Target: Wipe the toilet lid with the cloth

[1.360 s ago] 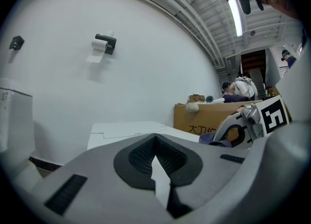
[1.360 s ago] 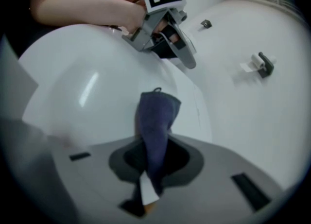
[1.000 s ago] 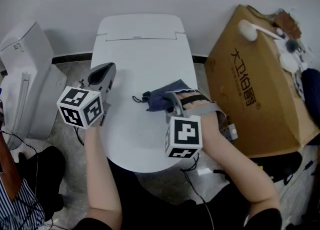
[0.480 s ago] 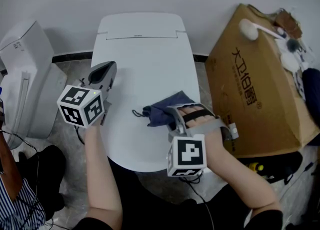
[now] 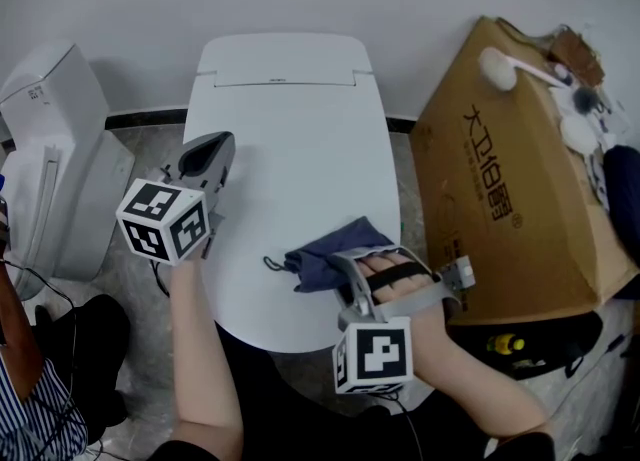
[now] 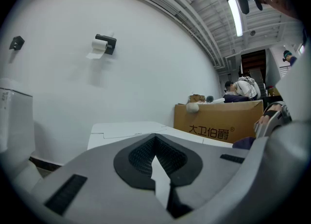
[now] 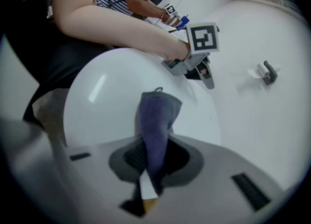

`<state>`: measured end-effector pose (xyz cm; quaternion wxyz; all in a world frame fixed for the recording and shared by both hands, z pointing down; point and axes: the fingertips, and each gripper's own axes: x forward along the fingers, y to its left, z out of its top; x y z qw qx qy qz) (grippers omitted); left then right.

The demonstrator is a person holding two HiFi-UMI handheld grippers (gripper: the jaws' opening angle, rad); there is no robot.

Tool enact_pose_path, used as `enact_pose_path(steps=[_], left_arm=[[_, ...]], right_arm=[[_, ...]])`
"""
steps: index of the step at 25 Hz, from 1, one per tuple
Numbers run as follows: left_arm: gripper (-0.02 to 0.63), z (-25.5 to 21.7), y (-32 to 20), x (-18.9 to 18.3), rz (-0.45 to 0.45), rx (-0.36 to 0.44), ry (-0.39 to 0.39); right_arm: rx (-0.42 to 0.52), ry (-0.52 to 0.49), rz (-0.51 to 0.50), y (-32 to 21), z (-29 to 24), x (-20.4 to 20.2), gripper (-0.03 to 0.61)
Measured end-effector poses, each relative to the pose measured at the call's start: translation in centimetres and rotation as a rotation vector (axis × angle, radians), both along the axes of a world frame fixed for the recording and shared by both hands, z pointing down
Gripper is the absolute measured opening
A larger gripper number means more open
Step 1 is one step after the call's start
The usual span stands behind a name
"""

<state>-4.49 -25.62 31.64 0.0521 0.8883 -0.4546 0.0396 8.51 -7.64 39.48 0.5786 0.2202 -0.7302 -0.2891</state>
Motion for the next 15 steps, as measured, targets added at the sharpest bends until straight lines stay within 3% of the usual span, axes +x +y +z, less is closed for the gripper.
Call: enact_pose_path(steps=[9,15], left_arm=[[0.015,-0.1,-0.1,0.3,-0.003,0.005,0.001],[0.015,-0.1,0.0,0.3,0.000,0.004,0.001]], right_arm=[[-0.047,-0.006,-0.008,1.3,0.1,0.5,0.066],[-0.019,-0.054,0.007,-3.1,-2.8,0.1,0.066]])
